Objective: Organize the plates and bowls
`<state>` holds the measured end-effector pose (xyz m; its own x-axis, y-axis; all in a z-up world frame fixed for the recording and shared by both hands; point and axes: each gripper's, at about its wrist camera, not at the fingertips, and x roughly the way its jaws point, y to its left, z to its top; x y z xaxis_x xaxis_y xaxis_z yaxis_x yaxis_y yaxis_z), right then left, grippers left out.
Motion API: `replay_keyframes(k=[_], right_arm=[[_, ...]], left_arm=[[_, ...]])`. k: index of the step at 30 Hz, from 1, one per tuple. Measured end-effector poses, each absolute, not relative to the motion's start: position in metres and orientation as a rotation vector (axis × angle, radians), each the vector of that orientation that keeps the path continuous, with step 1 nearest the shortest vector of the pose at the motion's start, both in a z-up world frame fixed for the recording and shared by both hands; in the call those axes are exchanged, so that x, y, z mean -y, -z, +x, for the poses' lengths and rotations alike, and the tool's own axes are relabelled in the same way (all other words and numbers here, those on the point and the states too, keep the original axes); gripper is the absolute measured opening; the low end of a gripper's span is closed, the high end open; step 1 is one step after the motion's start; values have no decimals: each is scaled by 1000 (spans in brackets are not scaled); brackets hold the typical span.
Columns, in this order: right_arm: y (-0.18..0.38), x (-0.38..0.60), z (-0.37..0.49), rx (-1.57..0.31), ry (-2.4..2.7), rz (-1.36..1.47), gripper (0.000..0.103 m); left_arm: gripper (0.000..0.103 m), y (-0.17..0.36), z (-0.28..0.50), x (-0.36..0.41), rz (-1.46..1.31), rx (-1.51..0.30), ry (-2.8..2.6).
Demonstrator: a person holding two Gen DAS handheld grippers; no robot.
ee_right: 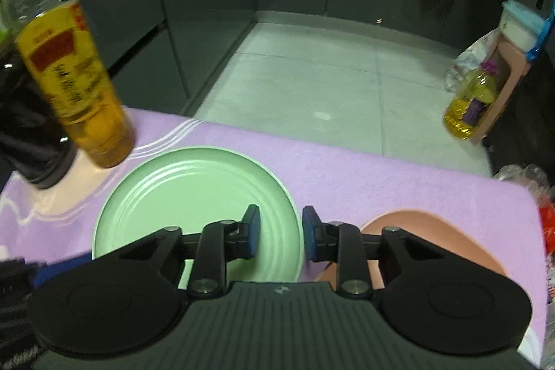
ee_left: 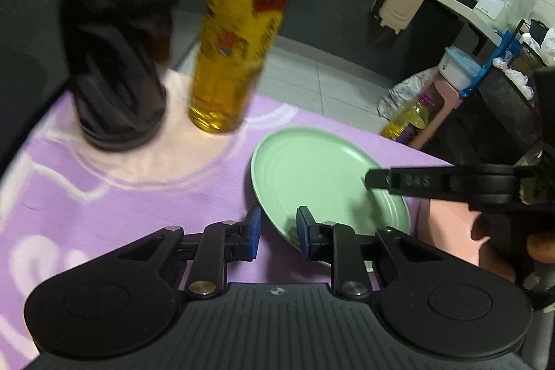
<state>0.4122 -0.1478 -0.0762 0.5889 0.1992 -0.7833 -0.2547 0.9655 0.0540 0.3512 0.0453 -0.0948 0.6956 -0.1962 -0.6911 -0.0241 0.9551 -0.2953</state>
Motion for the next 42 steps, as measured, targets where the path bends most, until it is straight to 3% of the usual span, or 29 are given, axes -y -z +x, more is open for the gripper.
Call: replay_keyframes(k=[20,36,42], right_arm=[[60,90,303,-973,-530,-52,21],[70,61,277,-1009,-586,-133,22],[64,78,273,-1000,-566,-65,22]], left_arm=[[23,80,232,-130,-322,-823,-19],[27,99,207,-147,-331,-895,-53],[30,86,194,-152,-312,-844,-91]])
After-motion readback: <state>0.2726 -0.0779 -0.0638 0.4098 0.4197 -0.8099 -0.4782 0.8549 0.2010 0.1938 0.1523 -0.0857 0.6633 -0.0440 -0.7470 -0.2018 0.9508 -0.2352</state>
